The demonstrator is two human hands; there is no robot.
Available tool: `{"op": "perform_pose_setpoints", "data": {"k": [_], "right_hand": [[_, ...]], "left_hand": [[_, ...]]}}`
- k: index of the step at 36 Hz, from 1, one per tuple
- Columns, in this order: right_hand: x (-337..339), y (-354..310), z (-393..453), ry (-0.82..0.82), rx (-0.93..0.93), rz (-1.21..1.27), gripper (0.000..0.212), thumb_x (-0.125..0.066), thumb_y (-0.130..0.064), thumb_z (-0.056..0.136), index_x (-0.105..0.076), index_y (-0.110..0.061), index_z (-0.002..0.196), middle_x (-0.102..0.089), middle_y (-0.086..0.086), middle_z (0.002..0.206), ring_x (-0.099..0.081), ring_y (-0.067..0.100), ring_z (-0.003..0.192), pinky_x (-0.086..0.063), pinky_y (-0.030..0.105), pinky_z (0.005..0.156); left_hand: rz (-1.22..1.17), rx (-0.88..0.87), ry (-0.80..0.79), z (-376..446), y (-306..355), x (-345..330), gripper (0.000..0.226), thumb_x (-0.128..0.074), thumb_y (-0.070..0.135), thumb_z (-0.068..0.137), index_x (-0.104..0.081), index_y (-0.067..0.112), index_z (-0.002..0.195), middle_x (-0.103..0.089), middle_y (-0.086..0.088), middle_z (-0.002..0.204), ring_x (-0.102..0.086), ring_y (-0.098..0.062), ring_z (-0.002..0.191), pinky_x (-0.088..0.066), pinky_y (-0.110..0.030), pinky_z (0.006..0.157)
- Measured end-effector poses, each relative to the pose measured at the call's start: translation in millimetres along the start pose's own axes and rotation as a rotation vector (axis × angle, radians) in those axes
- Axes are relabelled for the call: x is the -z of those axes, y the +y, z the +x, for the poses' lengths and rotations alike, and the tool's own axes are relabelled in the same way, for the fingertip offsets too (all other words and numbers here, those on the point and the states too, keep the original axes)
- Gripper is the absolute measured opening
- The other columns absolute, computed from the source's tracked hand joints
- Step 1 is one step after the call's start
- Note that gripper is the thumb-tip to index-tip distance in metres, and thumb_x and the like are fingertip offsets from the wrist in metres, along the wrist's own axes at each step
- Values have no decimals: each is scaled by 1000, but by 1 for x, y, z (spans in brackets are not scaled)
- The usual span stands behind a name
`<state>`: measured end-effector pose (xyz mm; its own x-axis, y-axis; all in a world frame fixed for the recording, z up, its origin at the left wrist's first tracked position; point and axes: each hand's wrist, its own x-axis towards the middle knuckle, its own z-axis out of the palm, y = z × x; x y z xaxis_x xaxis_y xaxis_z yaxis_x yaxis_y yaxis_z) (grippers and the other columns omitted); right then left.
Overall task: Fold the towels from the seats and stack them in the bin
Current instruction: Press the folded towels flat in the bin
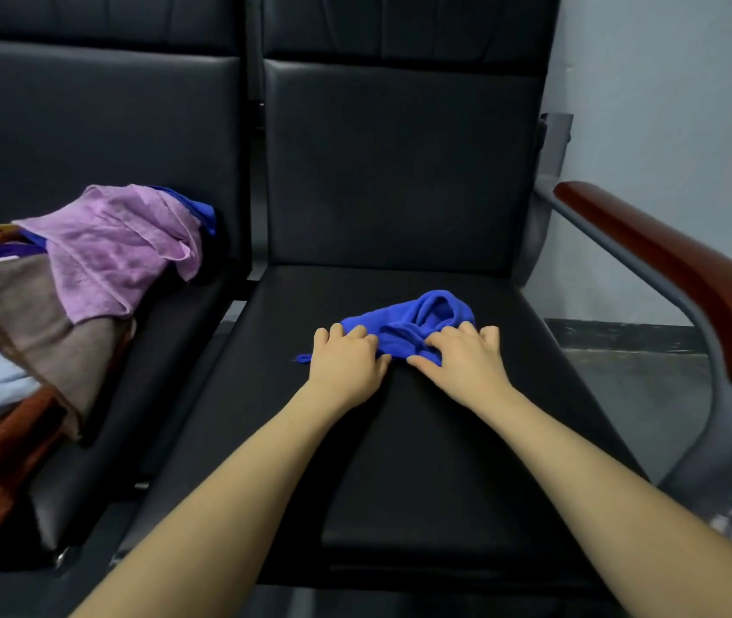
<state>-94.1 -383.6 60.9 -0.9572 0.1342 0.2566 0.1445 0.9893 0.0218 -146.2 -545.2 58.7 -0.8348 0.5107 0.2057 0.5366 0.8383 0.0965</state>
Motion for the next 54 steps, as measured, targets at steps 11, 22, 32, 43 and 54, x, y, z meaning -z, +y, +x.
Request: {"op": "perform_pose_setpoints", "data": {"k": [11, 22, 32, 43, 54], "right_hand": [[20, -11, -45, 75, -10, 4, 18, -41, -30, 95, -53, -23, 85, -61, -5, 96, -48, 19, 98, -14, 32, 73], [61, -6, -46, 322, -230, 639, 27, -34, -11, 99, -58, -19, 104, -59, -4, 95, -46, 15, 89, -35, 29, 84], [117, 8, -27, 479, -219, 899, 21, -35, -9, 99, -53, -18, 97, -58, -2, 88, -53, 10, 78, -40, 15, 64], [157, 37, -11, 419, -259, 535, 11, -48, -6, 91, -56, -14, 91, -53, 3, 102, -49, 18, 85, -43, 34, 75], [167, 52, -15, 433, -431, 473, 16, -46, -6, 91, -62, -9, 93, -63, 9, 98, -59, 25, 79, -52, 39, 65]], "left_hand": [[40, 26, 24, -39, 22, 16, 37, -38, 46, 97, -52, 15, 83, -60, 0, 93, -49, -24, 98, -26, -34, 87], [-238, 67, 119, -33, 30, 43, 26, -41, 28, 99, -60, 17, 113, -58, -2, 113, -51, -24, 105, -27, -33, 88], [-882, 135, 438, -15, 43, 113, 16, -39, 19, 99, -54, 13, 94, -59, 2, 74, -53, -11, 64, -37, -17, 53], [-1084, 210, 627, 7, 32, 171, 15, -38, 10, 98, -52, 13, 91, -63, -1, 71, -62, 0, 52, -51, -22, 59], [-892, 254, 647, 9, 4, 184, 32, -38, -7, 88, -63, 6, 104, -54, -7, 114, -53, -14, 95, -41, -17, 81]]}}
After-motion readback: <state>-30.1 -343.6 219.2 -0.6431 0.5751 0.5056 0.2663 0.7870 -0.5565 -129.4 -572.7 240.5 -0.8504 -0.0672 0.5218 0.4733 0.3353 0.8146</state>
